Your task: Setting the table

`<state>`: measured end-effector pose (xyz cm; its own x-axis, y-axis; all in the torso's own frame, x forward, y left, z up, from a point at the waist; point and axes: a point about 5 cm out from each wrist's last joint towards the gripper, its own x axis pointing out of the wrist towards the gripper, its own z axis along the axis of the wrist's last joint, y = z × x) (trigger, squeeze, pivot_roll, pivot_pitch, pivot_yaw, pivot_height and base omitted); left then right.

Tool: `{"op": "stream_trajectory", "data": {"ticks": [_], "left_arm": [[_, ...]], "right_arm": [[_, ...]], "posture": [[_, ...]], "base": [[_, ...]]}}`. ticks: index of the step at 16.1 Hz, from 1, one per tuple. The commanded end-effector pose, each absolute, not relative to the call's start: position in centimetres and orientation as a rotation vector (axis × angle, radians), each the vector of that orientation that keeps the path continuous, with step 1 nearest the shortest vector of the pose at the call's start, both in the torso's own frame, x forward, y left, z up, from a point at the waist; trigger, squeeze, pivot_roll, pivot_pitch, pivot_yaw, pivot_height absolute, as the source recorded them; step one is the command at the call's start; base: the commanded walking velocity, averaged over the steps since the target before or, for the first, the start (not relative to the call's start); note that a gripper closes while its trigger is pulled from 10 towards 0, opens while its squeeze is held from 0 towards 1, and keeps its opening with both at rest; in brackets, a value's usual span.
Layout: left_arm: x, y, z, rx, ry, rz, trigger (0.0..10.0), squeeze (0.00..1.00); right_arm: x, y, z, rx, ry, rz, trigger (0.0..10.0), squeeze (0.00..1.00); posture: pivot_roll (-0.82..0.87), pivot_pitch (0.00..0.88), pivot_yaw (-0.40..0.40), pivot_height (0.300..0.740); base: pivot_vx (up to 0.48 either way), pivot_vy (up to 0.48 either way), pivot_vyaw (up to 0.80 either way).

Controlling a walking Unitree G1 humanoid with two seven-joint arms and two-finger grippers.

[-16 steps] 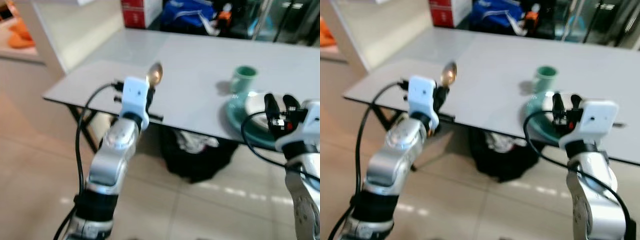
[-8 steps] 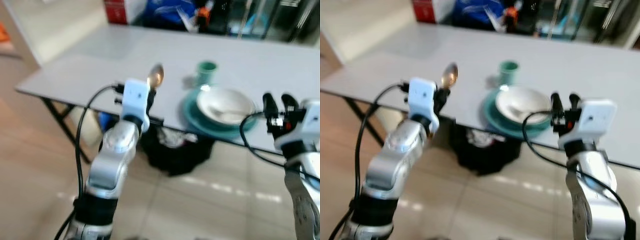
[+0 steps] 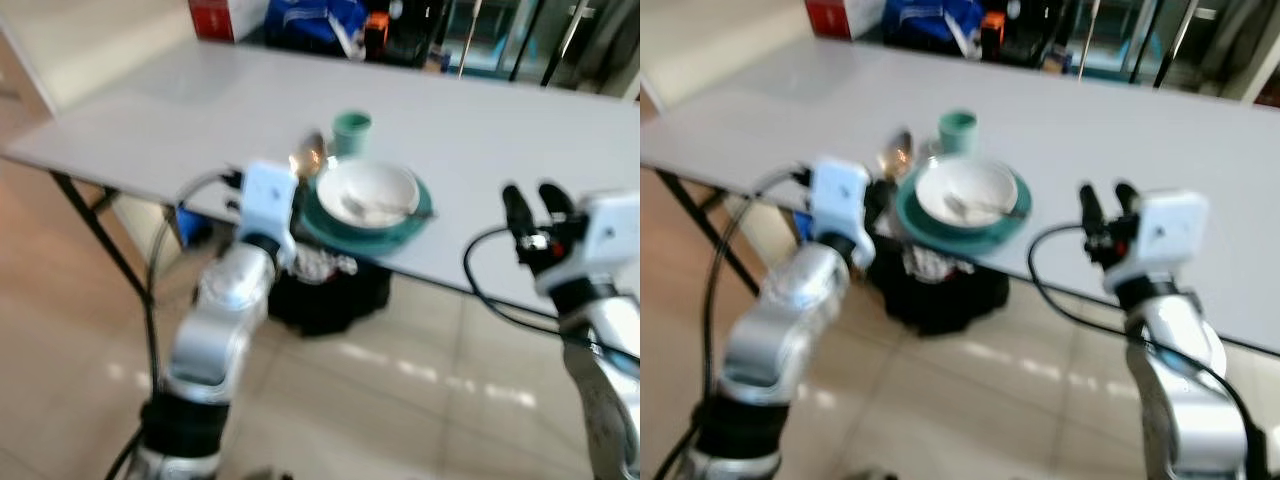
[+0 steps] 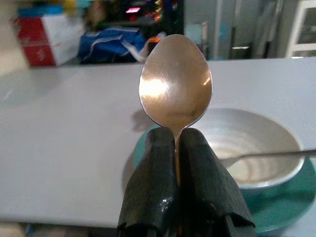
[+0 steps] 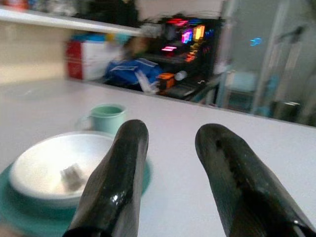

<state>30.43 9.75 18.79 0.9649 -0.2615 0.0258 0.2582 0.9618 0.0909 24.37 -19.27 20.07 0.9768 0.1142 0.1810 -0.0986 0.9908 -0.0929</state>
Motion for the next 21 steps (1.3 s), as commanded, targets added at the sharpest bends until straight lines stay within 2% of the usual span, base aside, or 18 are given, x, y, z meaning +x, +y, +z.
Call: {"op": "stream_trajectory", "data": {"ticks": [1, 9, 15, 17, 21], "left_arm": [[30.5, 10.1, 18.7, 0.09, -0.028, -0.24, 10.0, 0.0], [31.3, 12.5, 19.3, 0.109, -0.039, -0.137, 10.0, 0.0], [31.4, 13.3, 20.5, 0.118, -0.092, -0.12, 10.0, 0.0], [31.2, 13.1, 21.1, 0.057, -0.118, -0.145, 10.0, 0.0], [31.3, 12.7, 21.7, 0.071, -0.161, -0.174, 10.0, 0.0]], "right_arm": [[24.4, -19.0, 20.1, -0.083, -0.183, 0.127, 10.0, 0.0], [25.0, -17.5, 19.9, -0.084, -0.177, 0.252, 10.0, 0.0], [24.9, -16.7, 19.7, -0.079, -0.18, 0.27, 10.0, 0.0], [24.8, -16.6, 19.5, -0.048, -0.184, 0.252, 10.0, 0.0], [25.0, -16.8, 19.4, -0.028, -0.176, 0.224, 10.0, 0.0]], "posture": [[-0.08, 0.04, 0.04, 0.74], [-0.05, 0.031, 0.025, 0.74], [-0.06, 0.015, 0.027, 0.74], [-0.05, 0.011, 0.027, 0.74], [-0.05, 0.008, 0.024, 0.74]], "base": [[0.0, -0.48, 0.8], [0.0, -0.48, 0.8], [0.0, -0.48, 0.8], [0.0, 0.0, 0.4], [0.0, 0.0, 0.0]]}}
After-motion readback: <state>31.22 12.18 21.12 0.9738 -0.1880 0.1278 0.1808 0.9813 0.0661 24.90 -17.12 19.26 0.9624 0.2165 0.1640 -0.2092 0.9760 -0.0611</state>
